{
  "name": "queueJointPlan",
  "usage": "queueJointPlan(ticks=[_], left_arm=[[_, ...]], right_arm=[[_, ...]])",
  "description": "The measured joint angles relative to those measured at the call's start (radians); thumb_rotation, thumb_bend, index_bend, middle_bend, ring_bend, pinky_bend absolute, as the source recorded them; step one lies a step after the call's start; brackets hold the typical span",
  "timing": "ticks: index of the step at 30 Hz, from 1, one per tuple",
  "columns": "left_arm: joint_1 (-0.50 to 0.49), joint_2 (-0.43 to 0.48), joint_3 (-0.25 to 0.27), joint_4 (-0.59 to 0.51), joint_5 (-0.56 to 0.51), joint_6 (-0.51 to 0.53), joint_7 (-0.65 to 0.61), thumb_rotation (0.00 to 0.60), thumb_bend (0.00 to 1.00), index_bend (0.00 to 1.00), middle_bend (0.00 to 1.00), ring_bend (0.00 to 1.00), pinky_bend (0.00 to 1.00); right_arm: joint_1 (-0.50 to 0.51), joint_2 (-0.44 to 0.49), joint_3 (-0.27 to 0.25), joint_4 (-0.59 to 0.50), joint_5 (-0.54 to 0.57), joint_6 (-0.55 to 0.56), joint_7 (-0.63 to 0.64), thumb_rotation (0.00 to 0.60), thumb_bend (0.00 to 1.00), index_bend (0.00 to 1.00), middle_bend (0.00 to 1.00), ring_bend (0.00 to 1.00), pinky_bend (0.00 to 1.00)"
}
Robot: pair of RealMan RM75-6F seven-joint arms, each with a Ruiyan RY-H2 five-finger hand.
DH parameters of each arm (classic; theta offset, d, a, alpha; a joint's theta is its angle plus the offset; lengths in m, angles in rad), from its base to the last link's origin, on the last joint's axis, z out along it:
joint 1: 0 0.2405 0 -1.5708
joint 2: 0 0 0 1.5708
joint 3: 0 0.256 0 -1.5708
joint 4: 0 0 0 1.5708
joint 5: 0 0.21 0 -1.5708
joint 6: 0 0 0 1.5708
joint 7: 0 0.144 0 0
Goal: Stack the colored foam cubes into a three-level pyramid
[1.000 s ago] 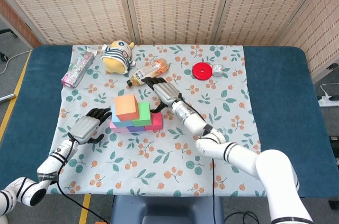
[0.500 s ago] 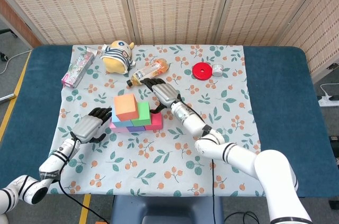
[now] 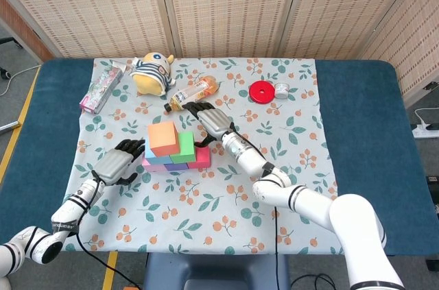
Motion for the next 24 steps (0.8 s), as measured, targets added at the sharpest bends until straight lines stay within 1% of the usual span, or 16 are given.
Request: queueJointPlan(ticks=[8,16,19,22,24], left_arm=[[0.019,0.015,0.003,-0.011,-0.005,0.024,-0.005,0.600,0.45,0.08,0.00,0.00,0.06],[0.054,0.054,0.007,-0.044,-0.017,0.067,-0.011,0.600,0.45,0.08,0.00,0.00,0.06],[0.096,0.089,0.005,-0.059,-0.033,0.123,-0.020,0.600,0.45,0.09,0.00,0.00,0.06],[0.168,0.131,0.005,-0.078,-0.052,0.222,-0.029,0.600,0.44,0.10,0.00,0.00,0.06],[0.230,0.155,0.005,-0.087,-0.074,0.296,-0.036,0.600,0.44,0.11,0.01,0.00,0.06]], right_arm=[[-0.020,0.032,-0.006,-0.038,0.003,0.017,-0.013,0.600,0.04,0.00,0.02,0.00,0.00],[-0.073,0.115,-0.020,-0.148,0.005,0.067,-0.047,0.600,0.04,0.00,0.02,0.00,0.00],[-0.121,0.178,-0.038,-0.217,-0.001,0.112,-0.070,0.600,0.04,0.00,0.01,0.00,0.02],[-0.210,0.297,-0.071,-0.357,-0.012,0.196,-0.102,0.600,0.04,0.00,0.01,0.00,0.05],[-0.295,0.399,-0.101,-0.477,-0.022,0.277,-0.123,0.600,0.04,0.00,0.01,0.00,0.05]])
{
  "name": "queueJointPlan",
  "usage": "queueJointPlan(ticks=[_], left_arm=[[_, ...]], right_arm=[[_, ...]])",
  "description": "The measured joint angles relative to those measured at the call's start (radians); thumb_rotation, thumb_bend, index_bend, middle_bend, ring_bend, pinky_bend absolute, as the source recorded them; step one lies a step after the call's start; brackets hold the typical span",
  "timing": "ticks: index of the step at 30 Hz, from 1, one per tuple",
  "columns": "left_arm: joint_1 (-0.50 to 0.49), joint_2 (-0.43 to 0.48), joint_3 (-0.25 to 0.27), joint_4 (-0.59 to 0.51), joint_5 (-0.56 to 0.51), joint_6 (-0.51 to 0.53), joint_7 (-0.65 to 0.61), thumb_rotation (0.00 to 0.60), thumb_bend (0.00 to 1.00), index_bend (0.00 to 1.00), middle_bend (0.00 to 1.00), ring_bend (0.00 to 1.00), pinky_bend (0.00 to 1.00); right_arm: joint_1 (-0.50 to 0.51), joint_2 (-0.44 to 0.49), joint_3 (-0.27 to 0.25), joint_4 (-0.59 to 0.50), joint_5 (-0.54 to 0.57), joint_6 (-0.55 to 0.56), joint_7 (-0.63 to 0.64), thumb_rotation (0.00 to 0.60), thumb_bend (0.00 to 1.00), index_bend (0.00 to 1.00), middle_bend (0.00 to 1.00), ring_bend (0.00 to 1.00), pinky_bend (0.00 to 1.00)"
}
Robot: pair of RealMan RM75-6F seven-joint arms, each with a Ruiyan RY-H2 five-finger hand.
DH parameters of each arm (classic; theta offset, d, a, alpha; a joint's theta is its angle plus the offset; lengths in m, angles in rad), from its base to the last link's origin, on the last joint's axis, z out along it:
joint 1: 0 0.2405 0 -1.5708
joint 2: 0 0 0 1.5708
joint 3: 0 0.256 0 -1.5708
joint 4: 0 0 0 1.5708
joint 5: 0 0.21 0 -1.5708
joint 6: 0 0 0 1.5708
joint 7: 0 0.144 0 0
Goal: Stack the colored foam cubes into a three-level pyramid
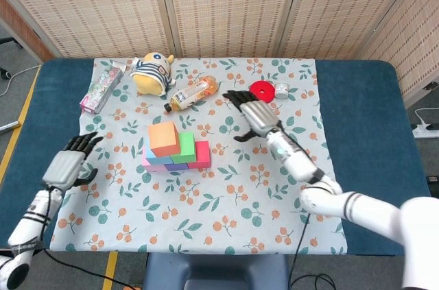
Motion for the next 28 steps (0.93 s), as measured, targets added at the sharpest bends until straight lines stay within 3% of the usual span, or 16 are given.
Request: queueJointPlan(ticks=[5,9,20,28], left_arm=[[0.129,0.031,0.003,-0.015,-0.038,0.133,-0.031,0.600,0.44,0.11,0.03,0.00,0.06],[0.202,0.027,0.009,-0.025,-0.032,0.237,-0.026,0.600,0.43,0.11,0.03,0.00,0.06],[0.338,-0.023,0.068,-0.089,0.095,0.433,0.089,0.600,0.43,0.10,0.03,0.00,0.06],[0.378,-0.054,0.077,-0.109,0.132,0.461,0.128,0.600,0.42,0.10,0.02,0.00,0.03]], right_arm=[[-0.239,0.206,-0.091,-0.202,-0.063,0.245,-0.018,0.600,0.04,0.00,0.01,0.00,0.04],[-0.397,0.261,-0.164,-0.228,-0.149,0.420,0.000,0.600,0.04,0.00,0.01,0.00,0.00],[-0.741,0.240,-0.323,-0.164,-0.383,0.837,0.103,0.600,0.04,0.00,0.00,0.00,0.00],[-0.880,0.205,-0.370,-0.139,-0.454,0.950,0.130,0.600,0.04,0.00,0.00,0.00,0.00]])
